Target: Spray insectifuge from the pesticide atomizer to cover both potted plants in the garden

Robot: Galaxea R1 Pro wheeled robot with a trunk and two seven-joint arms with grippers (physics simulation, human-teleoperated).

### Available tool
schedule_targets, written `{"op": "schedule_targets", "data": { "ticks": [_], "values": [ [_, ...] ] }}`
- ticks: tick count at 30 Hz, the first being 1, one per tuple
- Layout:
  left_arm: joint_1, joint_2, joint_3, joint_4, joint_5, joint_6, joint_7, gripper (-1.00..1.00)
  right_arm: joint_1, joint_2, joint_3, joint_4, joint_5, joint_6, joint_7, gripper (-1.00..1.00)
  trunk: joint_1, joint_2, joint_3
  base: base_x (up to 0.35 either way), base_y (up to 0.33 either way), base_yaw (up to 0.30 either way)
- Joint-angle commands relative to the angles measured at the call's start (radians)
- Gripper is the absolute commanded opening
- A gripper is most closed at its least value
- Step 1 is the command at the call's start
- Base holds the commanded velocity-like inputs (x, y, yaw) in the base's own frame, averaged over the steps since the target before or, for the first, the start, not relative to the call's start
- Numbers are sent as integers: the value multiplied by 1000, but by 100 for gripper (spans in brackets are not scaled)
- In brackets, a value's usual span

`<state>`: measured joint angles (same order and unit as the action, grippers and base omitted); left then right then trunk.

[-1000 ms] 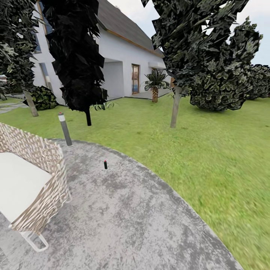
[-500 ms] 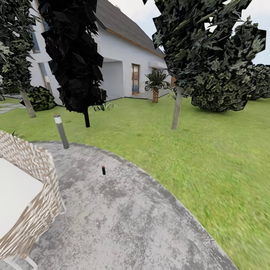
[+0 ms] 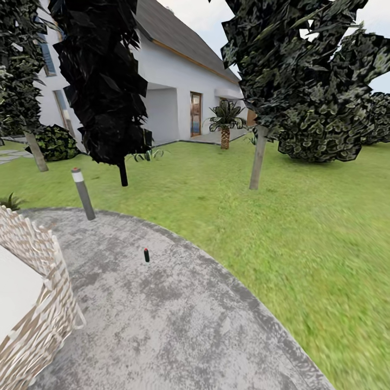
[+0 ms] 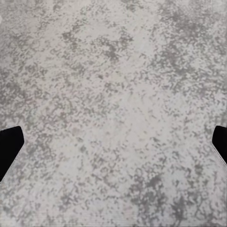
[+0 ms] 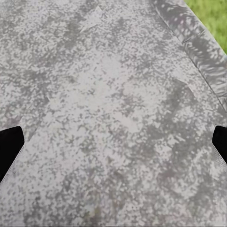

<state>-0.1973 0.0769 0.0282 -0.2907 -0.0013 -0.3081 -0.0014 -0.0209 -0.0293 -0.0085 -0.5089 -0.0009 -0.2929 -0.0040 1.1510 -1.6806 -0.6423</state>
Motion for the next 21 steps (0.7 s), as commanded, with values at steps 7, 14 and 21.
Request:
{"op": "schedule_targets", "data": {
  "ticks": [7, 14, 21],
  "values": [
    [-1, 0, 2, 1, 0, -3, 0, 100, -1, 0, 0, 1, 0, -3, -1, 100, 1, 0, -1, 339, 0, 87],
    [-1, 0, 2, 1, 0, -3, 0, 100, -1, 0, 0, 3, 1, -3, -1, 100, 1, 0, -1, 337, -24, 234],
    [-1, 0, 2, 1, 0, -3, 0, 100, -1, 0, 0, 1, -1, -3, -1, 100, 1, 0, -1, 324, -110, 35]
  ]
}}
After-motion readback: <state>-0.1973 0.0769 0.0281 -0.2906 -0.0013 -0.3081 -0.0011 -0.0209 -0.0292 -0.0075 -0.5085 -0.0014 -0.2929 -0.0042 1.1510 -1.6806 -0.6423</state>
